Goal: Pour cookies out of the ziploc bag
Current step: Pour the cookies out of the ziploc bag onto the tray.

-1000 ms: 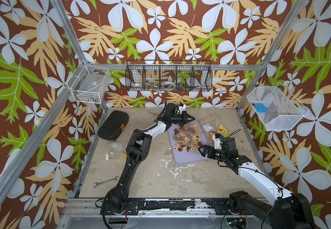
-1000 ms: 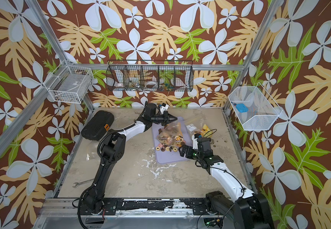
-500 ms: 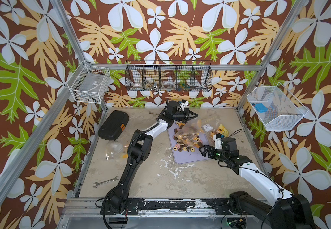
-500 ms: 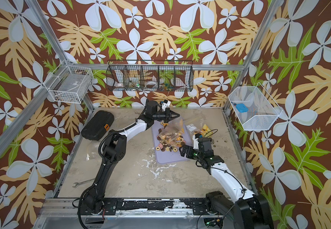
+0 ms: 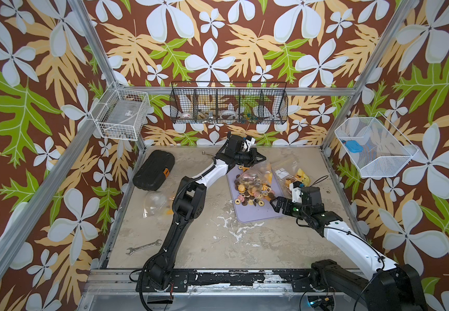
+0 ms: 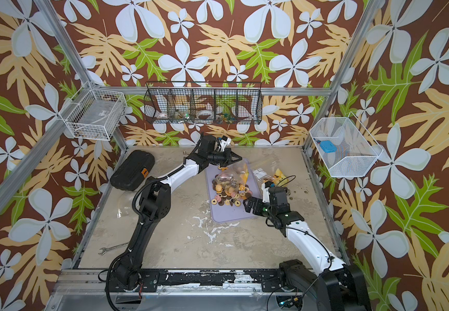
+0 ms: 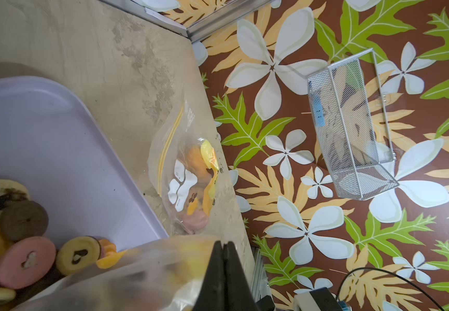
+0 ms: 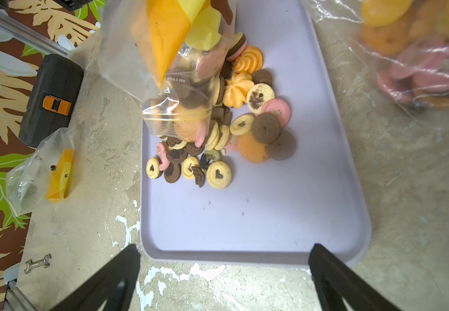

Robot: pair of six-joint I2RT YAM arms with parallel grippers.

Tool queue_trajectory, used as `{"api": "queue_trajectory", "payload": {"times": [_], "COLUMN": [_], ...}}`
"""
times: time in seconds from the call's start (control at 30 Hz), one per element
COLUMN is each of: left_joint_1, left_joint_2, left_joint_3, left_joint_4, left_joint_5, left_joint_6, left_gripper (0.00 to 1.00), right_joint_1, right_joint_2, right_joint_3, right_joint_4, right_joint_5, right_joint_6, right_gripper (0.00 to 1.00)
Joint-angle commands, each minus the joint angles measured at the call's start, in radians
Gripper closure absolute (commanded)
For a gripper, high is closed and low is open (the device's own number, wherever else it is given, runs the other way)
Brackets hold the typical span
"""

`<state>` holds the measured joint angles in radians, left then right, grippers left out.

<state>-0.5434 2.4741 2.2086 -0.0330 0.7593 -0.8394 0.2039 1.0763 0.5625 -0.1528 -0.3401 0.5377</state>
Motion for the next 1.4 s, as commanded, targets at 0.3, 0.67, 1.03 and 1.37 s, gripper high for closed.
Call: {"api": "queue_trajectory", "payload": {"times": [0.3, 0.67, 1.03, 1.37], "left_joint_1": [-0.026, -0.031, -0.06, -0.079], "left_joint_2": [0.0, -0.003, -0.032, -0.048], "left_joint_3": [0.069, 0.14, 0.155, 0.164], "left_joint_4": [-0.122, -0.26, -0.404, -0.5], "left_joint_5": [-0.055, -0.128, -0.273, -0.404], "left_joint_6": [0.128, 0.19, 0.245, 0.287], "left_gripper": [1.0, 1.0, 1.0, 1.0], "right_joint_1": [-0.011, -0.012, -0.012, -0.014], "right_joint_2": [0.002, -0.003, -0.001, -0.009], "right_joint_3": [-0.004, -0.015, -0.019, -0.034], "right_joint_4": [0.007, 0.012, 0.015, 0.022], "right_joint_5": [-0.014, -0.018, -0.02, -0.025], "right_joint_6": [-0.012, -0.007, -0.012, -0.014], "right_gripper": [0.0, 0.0, 0.0, 0.0]}}
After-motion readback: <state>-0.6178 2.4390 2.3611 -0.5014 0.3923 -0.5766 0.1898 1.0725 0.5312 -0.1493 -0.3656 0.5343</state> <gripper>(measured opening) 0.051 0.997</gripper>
